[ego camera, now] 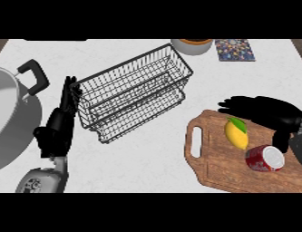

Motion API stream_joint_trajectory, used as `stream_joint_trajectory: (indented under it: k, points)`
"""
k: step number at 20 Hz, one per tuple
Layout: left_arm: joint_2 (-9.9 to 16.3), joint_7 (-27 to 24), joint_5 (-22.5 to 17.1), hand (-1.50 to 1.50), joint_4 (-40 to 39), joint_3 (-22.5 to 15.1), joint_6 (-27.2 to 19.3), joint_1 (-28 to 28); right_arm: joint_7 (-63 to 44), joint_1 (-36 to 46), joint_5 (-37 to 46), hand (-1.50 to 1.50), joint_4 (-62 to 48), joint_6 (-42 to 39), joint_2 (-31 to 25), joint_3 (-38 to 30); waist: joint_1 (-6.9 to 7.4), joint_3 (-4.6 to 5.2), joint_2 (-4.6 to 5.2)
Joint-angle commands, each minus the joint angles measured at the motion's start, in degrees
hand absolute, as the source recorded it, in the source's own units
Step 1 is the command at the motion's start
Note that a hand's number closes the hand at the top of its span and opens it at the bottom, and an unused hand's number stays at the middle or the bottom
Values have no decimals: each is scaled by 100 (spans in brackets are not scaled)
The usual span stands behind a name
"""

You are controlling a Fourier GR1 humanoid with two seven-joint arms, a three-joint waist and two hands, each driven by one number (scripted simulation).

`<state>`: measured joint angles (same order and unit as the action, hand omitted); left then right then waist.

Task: Pick the lemon from the cutting board and place it in the tiered basket

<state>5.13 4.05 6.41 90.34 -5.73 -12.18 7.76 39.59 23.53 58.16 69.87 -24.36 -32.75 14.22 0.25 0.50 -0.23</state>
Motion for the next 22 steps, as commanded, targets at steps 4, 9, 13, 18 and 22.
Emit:
stream_joint_trajectory:
  k: [4, 9, 13, 18, 22]
  points:
    - [-97, -46, 30, 0, 101, -79, 143, -90, 81, -136, -33, -150, -189, -35, 439, -165, -5, -50, 23]
    - [-9, 195, -40, 0, 330, 52, 233, 49, 259, -88, 256, 150, -516, 1128, 869, -143, 32, -53, 31]
    - [-158, -195, 100, 0, 118, -75, 122, -346, -695, -742, 835, 150, 354, 1516, 1332, 254, -31, -48, 7]
    - [-106, -114, 90, 0, -34, 14, 99, -230, -3184, -789, 2251, 150, 811, 428, 2348, 1379, -156, 17, -141]
    - [-10, 21, 56, 0, 81, 139, 99, -105, -4674, -1127, 2857, 150, 1309, -139, 3216, 2096, -152, -25, -113]
